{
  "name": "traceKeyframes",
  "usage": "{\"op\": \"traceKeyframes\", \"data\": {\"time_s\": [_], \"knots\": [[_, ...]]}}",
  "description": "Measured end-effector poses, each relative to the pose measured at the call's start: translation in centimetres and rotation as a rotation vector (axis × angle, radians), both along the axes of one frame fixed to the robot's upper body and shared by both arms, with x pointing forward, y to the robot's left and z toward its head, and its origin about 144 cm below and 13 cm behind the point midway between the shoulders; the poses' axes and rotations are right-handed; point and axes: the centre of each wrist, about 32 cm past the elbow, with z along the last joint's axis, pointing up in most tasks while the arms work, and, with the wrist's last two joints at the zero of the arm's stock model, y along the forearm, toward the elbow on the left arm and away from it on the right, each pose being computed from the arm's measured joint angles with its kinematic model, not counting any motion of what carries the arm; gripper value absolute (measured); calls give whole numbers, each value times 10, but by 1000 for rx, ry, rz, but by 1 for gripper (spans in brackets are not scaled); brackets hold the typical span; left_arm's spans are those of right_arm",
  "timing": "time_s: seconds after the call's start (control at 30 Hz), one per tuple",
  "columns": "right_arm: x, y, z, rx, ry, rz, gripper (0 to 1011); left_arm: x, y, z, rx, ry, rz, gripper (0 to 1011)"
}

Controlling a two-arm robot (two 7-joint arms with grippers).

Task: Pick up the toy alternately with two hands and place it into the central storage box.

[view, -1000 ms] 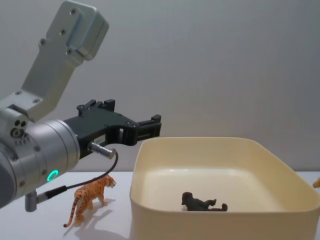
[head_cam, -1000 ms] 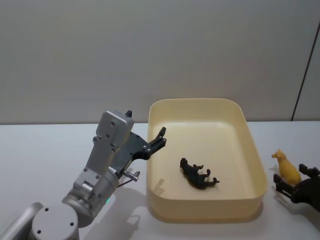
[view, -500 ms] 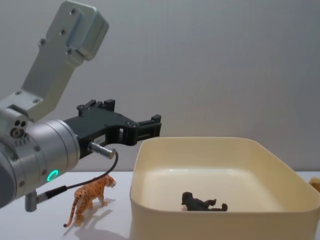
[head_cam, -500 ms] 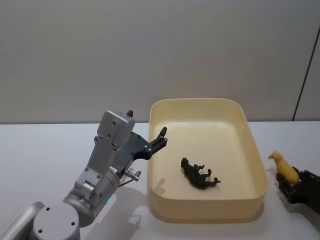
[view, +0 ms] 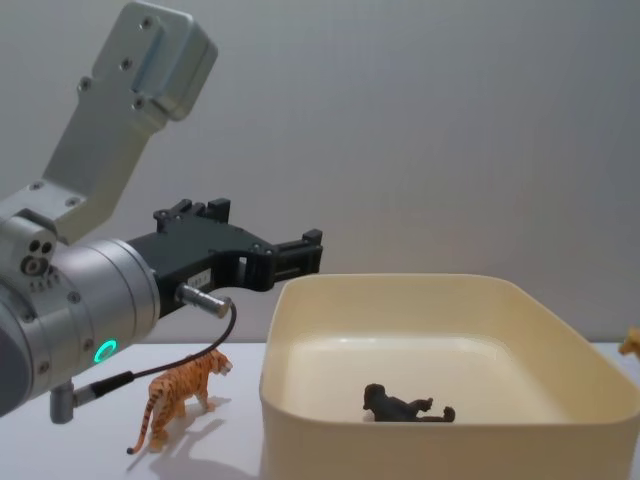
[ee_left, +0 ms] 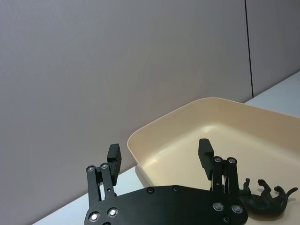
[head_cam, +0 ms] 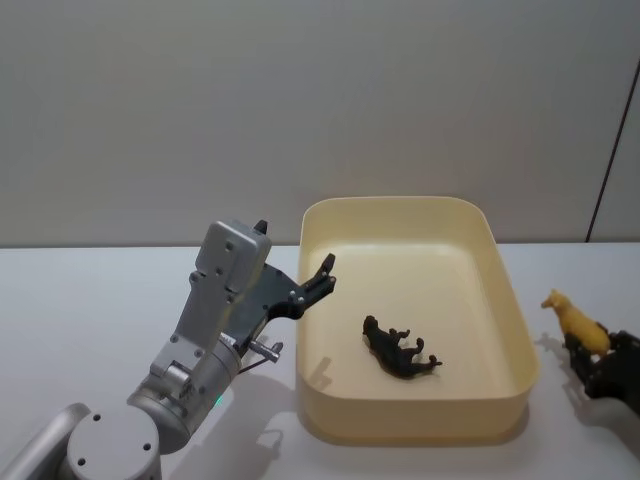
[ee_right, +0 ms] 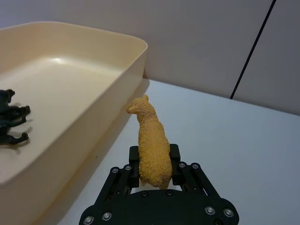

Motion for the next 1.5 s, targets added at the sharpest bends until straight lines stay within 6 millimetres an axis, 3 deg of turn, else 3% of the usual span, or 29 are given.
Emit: {"op": "traceKeyframes", "data": {"time_s": [0.53, 0.73, 1.2, 1.37, 1.47, 1.5], "knots": [[-1, 9, 33, 58, -131, 54, 343, 0, 0, 0, 0, 0, 0, 1001], [14, 23, 44, 100, -131, 123, 343, 0, 0, 0, 0, 0, 0, 1001], [56, 61, 50, 143, -105, 238, 345, 0, 0, 0, 0, 0, 0, 1001], [66, 71, 52, 149, -100, 265, 489, 0, 0, 0, 0, 0, 0, 1001], [70, 75, 53, 151, -98, 277, 627, 0, 0, 0, 0, 0, 0, 1001], [71, 76, 53, 151, -98, 280, 627, 0, 0, 0, 0, 0, 0, 1001]]}}
